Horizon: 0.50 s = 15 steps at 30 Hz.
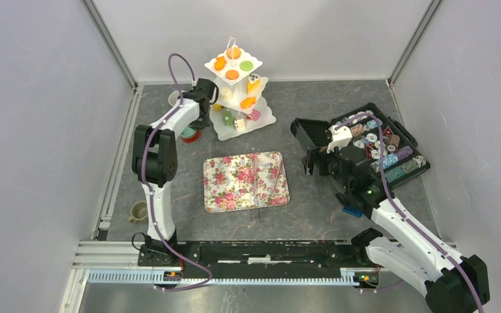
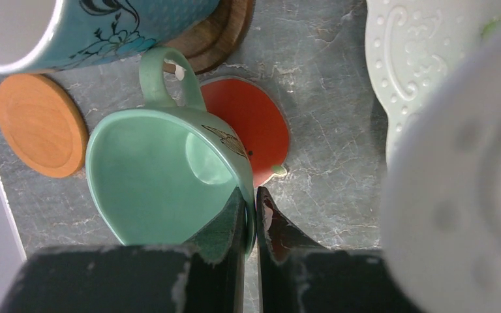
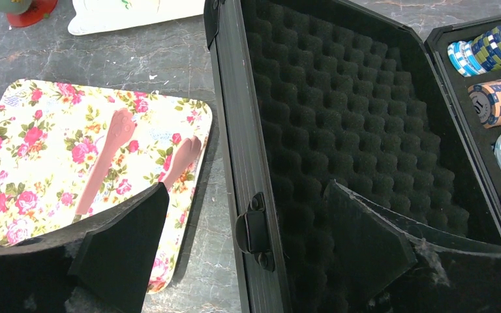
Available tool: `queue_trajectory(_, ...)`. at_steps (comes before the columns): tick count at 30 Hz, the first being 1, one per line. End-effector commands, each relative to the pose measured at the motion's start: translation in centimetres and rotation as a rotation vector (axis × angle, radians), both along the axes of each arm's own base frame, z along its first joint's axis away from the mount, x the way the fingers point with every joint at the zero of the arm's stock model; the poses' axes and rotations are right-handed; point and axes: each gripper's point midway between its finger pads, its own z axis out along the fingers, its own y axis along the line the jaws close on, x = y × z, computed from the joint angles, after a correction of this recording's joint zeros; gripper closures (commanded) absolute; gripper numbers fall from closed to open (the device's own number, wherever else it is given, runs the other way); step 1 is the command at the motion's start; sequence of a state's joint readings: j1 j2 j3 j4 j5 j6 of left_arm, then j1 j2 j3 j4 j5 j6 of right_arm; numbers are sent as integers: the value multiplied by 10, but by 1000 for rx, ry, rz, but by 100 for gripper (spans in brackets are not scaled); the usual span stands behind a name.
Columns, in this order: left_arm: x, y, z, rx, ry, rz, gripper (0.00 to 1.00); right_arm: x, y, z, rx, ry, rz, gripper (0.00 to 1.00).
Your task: Serve the afternoon tea
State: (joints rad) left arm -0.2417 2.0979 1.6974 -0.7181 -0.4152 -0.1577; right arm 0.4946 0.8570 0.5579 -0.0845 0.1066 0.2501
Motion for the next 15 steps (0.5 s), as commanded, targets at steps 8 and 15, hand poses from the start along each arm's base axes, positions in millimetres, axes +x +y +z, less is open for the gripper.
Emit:
queue_trajectory(8, 11, 0, -5, 21, -8, -30, 93, -5, -5, -9, -8, 23, -13, 2)
queue_trajectory(15, 5, -4, 0, -17, 4, 4, 73, -6, -6, -10, -8, 20, -16, 2)
